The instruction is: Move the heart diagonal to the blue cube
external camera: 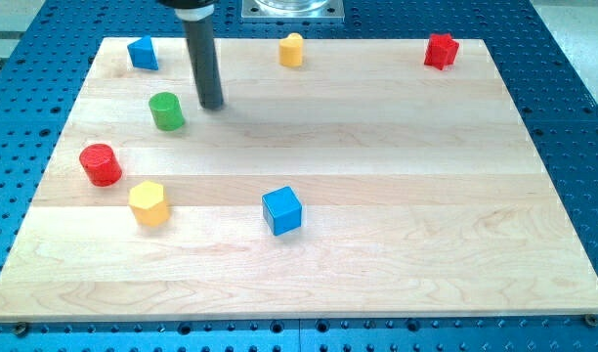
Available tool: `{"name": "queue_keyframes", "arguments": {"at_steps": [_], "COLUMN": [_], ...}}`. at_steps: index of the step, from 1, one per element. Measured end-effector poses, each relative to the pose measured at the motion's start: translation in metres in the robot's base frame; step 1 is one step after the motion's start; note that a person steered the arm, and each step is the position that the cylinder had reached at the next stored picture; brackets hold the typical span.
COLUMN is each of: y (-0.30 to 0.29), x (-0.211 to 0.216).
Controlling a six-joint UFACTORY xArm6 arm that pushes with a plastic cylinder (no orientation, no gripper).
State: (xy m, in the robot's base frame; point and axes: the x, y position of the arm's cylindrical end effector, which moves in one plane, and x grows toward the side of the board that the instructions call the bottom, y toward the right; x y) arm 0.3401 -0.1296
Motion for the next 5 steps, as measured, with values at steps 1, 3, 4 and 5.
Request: {"name": "queue_keyframes", "arguments": {"at_steps": [1,3,4,5], "y": [-0.053,-0.03,0.062,0.1], "x": [0.002,-0.088,-0.134,-0.148]}}
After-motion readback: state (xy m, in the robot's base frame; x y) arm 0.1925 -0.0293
